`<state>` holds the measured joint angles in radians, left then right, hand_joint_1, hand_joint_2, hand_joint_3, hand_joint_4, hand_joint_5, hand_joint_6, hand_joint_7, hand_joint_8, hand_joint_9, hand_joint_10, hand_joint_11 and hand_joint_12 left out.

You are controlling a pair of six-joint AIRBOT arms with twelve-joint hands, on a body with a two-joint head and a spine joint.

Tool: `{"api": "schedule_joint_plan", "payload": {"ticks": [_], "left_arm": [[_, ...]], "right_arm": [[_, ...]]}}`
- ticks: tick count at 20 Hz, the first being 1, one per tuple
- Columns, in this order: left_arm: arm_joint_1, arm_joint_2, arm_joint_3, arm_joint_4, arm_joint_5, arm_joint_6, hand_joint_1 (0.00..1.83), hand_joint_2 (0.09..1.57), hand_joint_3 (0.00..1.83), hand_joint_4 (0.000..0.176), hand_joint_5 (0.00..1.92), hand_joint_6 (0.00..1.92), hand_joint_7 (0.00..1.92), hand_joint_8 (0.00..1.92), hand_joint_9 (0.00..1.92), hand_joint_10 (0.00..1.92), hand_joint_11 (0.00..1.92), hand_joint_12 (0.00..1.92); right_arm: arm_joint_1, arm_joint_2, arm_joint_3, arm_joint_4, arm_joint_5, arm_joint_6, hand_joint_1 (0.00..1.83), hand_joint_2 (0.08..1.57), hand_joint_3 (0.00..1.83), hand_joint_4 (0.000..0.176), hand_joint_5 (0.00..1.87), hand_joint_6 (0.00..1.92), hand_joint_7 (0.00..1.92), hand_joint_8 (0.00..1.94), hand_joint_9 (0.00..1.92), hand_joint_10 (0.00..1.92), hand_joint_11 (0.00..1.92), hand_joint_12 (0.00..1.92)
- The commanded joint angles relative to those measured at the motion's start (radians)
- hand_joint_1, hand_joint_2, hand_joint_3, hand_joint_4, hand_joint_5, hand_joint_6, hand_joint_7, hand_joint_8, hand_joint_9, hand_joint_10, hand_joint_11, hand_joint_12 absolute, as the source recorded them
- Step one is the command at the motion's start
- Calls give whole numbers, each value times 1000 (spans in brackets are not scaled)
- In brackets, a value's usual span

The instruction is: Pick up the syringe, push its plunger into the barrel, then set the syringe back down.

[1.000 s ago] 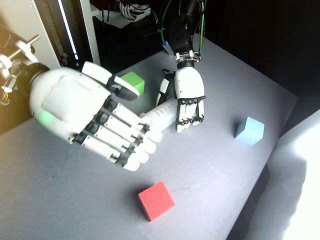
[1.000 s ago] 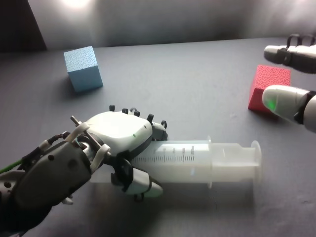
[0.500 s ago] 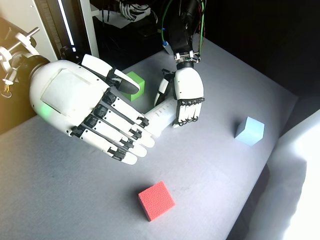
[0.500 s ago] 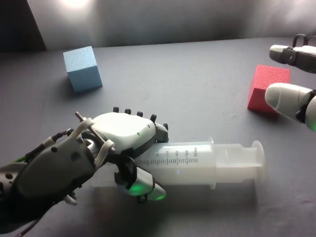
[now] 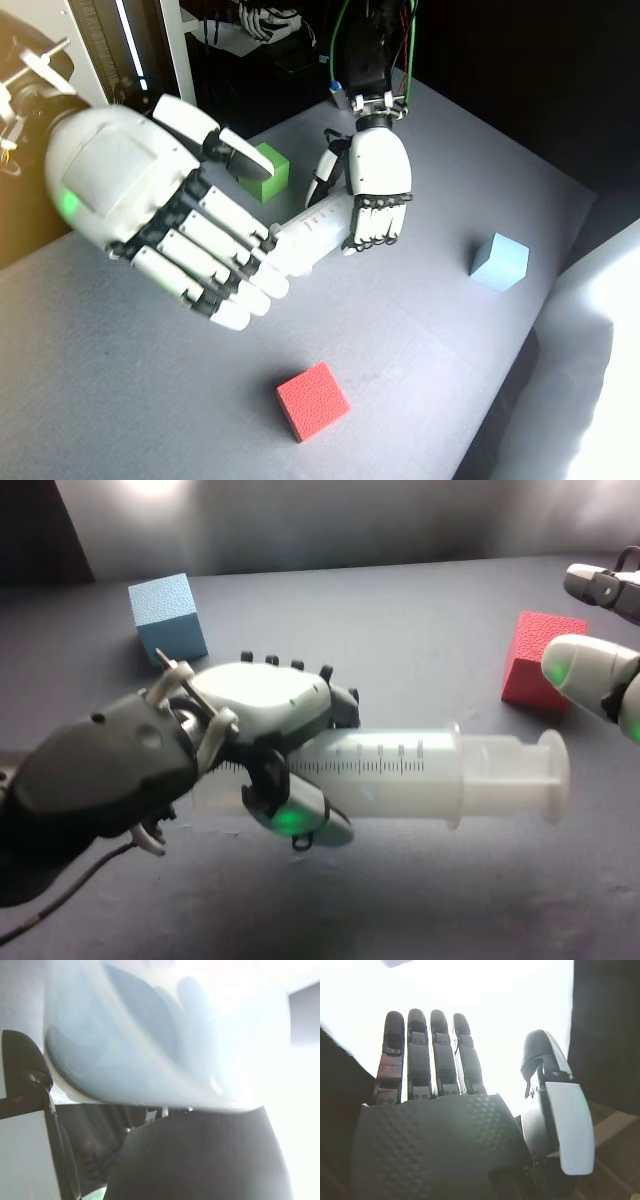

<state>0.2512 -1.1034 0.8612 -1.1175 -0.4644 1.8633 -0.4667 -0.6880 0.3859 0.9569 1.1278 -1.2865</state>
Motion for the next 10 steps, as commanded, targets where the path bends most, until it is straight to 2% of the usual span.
{"api": "schedule_joint_plan", "payload": {"ticks": [1,2,3,5,6,7,10], "left_arm": [[-25,14,-3,23,-50,1,1319,1197,0,0,842,1099,830,1289,674,1407,429,1279],[-44,15,-3,2,-48,24,1319,1197,0,0,842,1099,830,1289,674,1407,429,1279],[-63,15,-3,-22,-46,50,1346,1192,1,0,865,1034,823,1313,685,1470,463,1271],[-99,19,-3,-69,-44,98,1345,1202,0,0,842,1040,819,1351,662,1505,431,1324],[-110,24,-3,-86,-39,111,1353,1181,0,0,878,1009,868,1234,703,1472,447,1344],[-121,29,-4,-92,-36,114,1351,1182,2,0,853,1069,865,1219,705,1471,449,1343],[-136,34,-11,-104,-35,114,1349,1189,1,0,842,1087,845,1232,703,1496,451,1378]], "right_arm": [[19,10,-2,-57,107,7,20,1295,0,0,159,2,138,9,121,3,0,361],[35,10,-2,-36,107,4,20,1295,0,0,159,2,138,9,121,3,0,361],[56,9,-3,-6,108,-3,0,1296,1,0,14,0,8,1,4,0,0,24],[114,10,-3,92,116,-23,0,1300,3,0,0,0,0,0,0,0,0,0],[140,10,-5,142,113,-24,0,1310,8,0,0,0,0,0,0,0,0,0],[162,10,-10,182,112,-23,0,1318,11,0,0,0,0,0,0,0,0,0],[190,9,-44,216,165,3,0,1383,36,0,0,0,0,0,0,0,0,0]]}}
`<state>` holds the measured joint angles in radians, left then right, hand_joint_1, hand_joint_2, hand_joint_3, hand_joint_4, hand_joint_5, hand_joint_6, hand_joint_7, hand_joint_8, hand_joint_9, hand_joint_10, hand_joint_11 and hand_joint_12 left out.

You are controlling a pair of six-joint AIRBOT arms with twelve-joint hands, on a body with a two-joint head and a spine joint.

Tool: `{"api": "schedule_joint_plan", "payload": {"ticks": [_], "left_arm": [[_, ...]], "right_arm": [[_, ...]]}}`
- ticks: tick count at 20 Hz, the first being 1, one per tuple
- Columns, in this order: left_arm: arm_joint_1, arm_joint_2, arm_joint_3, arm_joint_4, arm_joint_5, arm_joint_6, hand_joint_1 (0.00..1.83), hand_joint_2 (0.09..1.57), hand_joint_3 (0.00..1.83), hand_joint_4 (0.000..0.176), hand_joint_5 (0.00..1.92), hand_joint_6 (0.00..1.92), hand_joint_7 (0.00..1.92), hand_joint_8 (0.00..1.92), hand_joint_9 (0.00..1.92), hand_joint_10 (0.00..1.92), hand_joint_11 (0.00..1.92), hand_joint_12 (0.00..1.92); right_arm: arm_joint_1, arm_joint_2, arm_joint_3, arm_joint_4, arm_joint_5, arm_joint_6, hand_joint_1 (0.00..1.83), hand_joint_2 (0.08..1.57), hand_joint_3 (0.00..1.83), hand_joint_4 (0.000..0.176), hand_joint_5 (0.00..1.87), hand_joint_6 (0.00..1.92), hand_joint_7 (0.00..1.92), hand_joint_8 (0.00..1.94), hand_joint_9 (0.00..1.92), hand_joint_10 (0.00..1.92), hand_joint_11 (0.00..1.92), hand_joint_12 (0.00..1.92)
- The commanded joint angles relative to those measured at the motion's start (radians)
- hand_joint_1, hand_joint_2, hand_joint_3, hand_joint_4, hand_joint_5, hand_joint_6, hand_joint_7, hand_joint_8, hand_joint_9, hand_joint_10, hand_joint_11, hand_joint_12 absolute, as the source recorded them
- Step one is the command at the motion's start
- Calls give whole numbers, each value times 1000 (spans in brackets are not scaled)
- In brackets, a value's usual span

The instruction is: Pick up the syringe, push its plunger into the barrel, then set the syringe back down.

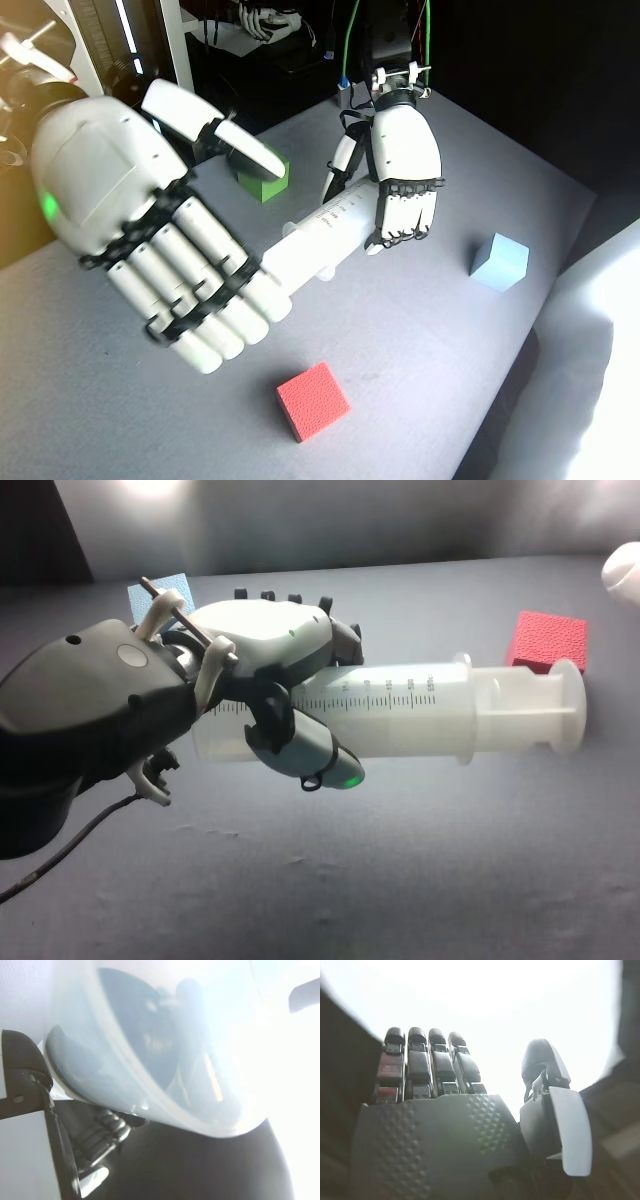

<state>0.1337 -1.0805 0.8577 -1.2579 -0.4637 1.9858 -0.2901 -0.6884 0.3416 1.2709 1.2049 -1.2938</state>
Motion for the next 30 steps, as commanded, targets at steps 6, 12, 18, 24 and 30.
{"api": "schedule_joint_plan", "payload": {"ticks": [6,12,18,24,30], "left_arm": [[-25,25,-19,21,-29,8,1355,1163,0,0,892,1096,896,1063,756,1408,502,1260],[-17,32,-9,21,-7,10,1315,1198,6,0,815,1222,815,1222,698,1376,464,1223],[-14,30,0,21,-5,15,1348,1192,0,0,814,1189,849,1167,709,1478,446,1246],[-21,27,14,21,-6,15,1326,1247,0,0,738,1318,736,1359,601,1588,354,1228],[-33,24,15,11,-6,16,1340,1213,1,0,779,1260,803,1259,666,1499,397,1213]], "right_arm": [[-3,11,-103,-21,216,115,0,1361,17,0,0,0,0,0,0,0,0,0],[-71,34,-121,65,217,281,0,1382,21,0,0,0,0,0,0,0,0,0],[-86,30,-89,238,-8,299,0,1381,16,0,0,0,0,0,0,0,0,0],[-76,-45,-49,239,-46,300,0,1386,14,0,0,0,0,0,0,0,0,0],[-48,-145,19,239,-106,316,0,1391,14,0,0,0,0,0,0,0,0,0]]}}
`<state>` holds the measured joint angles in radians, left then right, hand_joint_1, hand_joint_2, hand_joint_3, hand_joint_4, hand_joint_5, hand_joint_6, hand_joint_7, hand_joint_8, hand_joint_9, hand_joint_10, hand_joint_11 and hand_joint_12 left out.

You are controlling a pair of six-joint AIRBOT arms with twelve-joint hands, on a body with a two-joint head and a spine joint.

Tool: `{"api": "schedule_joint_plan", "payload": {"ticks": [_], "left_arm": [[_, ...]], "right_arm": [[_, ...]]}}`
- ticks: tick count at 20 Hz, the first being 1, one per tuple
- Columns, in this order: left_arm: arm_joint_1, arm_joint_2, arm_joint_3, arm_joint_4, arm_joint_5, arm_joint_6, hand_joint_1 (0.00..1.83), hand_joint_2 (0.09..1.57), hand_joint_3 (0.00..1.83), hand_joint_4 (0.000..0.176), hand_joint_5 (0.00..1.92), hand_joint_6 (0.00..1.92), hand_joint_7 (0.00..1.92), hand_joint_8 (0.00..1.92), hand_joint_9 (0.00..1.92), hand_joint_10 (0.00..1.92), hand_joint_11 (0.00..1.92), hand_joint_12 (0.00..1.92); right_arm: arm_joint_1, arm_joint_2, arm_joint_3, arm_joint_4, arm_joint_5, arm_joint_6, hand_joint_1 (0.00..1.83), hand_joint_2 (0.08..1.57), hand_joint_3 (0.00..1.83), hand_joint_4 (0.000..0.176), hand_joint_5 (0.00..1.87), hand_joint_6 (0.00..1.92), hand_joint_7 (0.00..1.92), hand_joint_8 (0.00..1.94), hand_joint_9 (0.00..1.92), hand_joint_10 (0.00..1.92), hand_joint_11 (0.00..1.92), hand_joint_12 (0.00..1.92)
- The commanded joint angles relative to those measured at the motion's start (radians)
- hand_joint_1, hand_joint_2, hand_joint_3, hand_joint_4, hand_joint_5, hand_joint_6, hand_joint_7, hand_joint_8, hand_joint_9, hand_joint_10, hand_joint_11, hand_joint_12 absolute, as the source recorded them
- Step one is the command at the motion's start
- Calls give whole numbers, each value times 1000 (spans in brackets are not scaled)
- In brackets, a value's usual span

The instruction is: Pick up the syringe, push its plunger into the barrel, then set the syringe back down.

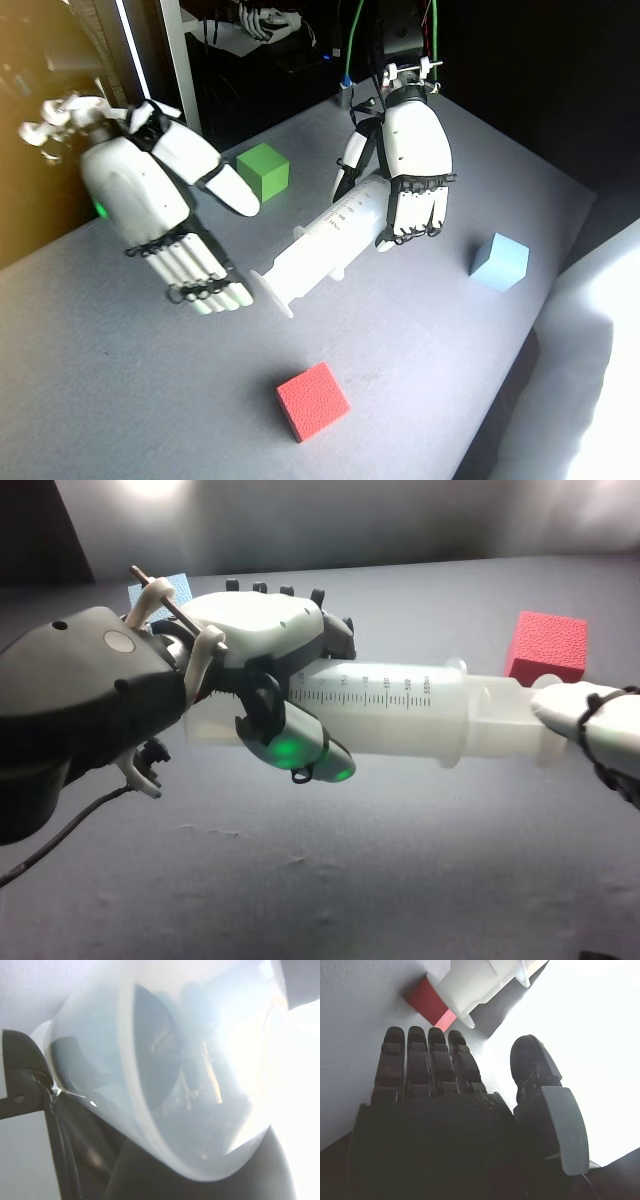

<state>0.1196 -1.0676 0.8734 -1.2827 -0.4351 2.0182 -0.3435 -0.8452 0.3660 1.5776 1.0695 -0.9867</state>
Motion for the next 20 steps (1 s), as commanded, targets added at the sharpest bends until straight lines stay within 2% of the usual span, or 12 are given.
{"api": "schedule_joint_plan", "payload": {"ticks": [1,2,4,6,7,10,11,17,18,20], "left_arm": [[-22,11,0,28,-35,-12,1343,1208,0,0,781,1253,819,1244,676,1486,423,1227],[-25,11,1,19,-35,-10,1340,1214,1,0,769,1278,806,1273,662,1490,417,1211],[-32,10,3,8,-40,-10,1338,1222,2,0,782,1207,769,1356,649,1523,429,1177],[-39,9,5,-4,-44,-10,1341,1214,0,0,796,1188,804,1308,644,1524,403,1227],[-43,8,7,-13,-48,-10,1346,1203,0,0,792,1197,843,1242,674,1495,427,1236],[-59,6,9,-23,-69,-11,1331,1239,2,0,705,1318,778,1358,623,1549,399,1207],[-64,5,11,-25,-72,-10,1337,1227,0,0,715,1293,815,1303,652,1517,419,1189],[-75,5,14,-44,-73,12,1333,1235,2,0,713,1314,782,1346,631,1538,411,1212],[-75,5,14,-45,-73,12,1339,1221,0,0,743,1259,809,1320,657,1498,432,1200],[-75,5,14,-45,-73,12,1327,1250,1,0,697,1336,742,1405,612,1571,389,1249]], "right_arm": [[13,0,2,-68,8,14,0,1391,13,0,0,0,0,0,0,0,0,0],[20,-8,7,-68,-8,18,0,1388,11,0,0,0,0,0,0,0,0,0],[32,-16,13,-71,-34,36,0,1391,11,0,0,0,0,0,0,0,0,0],[35,-30,14,-109,-45,49,0,1395,13,0,0,0,0,0,0,0,0,0],[37,-41,14,-127,-45,54,0,1394,12,0,0,0,0,0,0,0,0,0],[54,-72,14,-138,-51,54,0,1389,8,0,0,0,0,0,0,0,0,0],[62,-86,14,-141,-51,54,0,1393,10,0,0,0,0,0,0,0,0,0],[91,-179,27,-181,-49,51,0,1396,10,0,0,0,0,0,0,0,0,0],[94,-189,32,-188,-49,51,0,1396,9,0,0,0,0,0,0,0,0,0],[109,-209,47,-190,-49,50,0,1395,8,0,0,0,0,0,0,0,0,0]]}}
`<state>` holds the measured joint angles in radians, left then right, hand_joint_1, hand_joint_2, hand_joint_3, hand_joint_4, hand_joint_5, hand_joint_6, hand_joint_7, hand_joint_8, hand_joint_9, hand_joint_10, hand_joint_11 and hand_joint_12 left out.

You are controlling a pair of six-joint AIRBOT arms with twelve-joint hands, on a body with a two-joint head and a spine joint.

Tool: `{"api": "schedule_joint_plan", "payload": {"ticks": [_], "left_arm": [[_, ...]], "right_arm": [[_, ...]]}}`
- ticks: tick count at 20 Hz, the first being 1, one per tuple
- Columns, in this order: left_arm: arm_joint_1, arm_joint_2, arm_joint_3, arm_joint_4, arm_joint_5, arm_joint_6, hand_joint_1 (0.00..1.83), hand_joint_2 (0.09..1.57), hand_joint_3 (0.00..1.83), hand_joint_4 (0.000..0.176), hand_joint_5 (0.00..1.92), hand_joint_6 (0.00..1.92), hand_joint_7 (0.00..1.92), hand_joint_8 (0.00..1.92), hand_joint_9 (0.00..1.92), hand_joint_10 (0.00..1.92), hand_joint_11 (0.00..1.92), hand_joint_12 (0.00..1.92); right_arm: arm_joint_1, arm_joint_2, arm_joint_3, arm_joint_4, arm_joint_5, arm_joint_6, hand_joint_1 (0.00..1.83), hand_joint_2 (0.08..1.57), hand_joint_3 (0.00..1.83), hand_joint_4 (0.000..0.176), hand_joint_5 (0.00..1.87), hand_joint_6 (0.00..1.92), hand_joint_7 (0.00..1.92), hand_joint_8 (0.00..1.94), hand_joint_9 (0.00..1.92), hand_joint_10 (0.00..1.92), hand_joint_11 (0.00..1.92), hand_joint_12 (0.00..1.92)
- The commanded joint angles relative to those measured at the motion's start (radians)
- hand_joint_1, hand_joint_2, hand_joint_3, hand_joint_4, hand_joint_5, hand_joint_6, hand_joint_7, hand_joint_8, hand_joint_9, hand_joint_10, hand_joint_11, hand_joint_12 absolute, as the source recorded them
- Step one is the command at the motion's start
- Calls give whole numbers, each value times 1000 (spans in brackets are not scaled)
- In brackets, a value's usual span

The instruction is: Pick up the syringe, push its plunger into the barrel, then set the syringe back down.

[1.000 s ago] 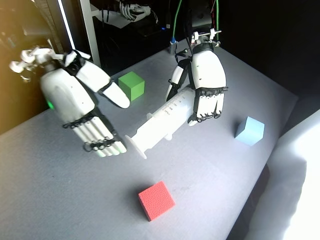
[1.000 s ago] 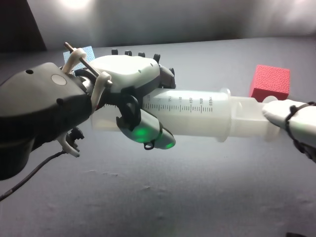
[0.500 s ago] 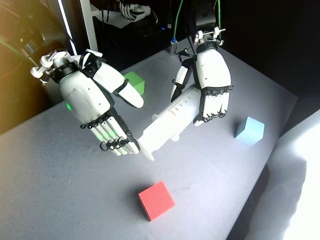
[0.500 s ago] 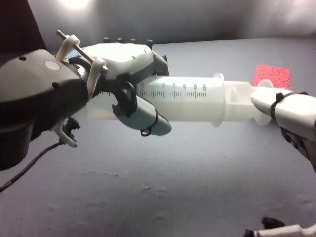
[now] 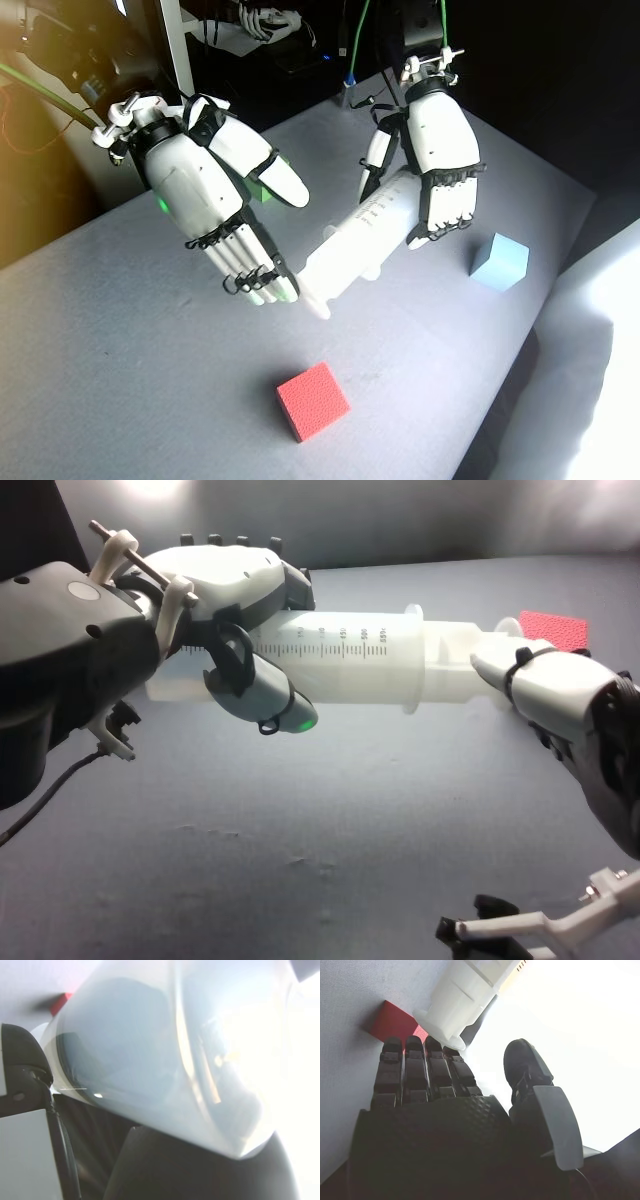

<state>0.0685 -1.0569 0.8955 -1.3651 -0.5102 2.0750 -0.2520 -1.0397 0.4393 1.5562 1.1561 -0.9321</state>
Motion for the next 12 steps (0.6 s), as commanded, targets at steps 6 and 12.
{"api": "schedule_joint_plan", "payload": {"ticks": [6,12], "left_arm": [[-26,-7,-9,35,2,-40,1322,1245,0,0,688,1341,770,1377,626,1517,394,1244],[-28,-7,-12,19,6,-28,1329,1244,0,0,690,1360,766,1347,636,1547,402,1240]], "right_arm": [[44,-44,6,-180,-152,-5,0,1398,8,0,0,0,0,0,0,0,0,0],[54,-107,27,-208,-154,-5,0,1398,6,0,0,0,0,0,0,0,0,0]]}}
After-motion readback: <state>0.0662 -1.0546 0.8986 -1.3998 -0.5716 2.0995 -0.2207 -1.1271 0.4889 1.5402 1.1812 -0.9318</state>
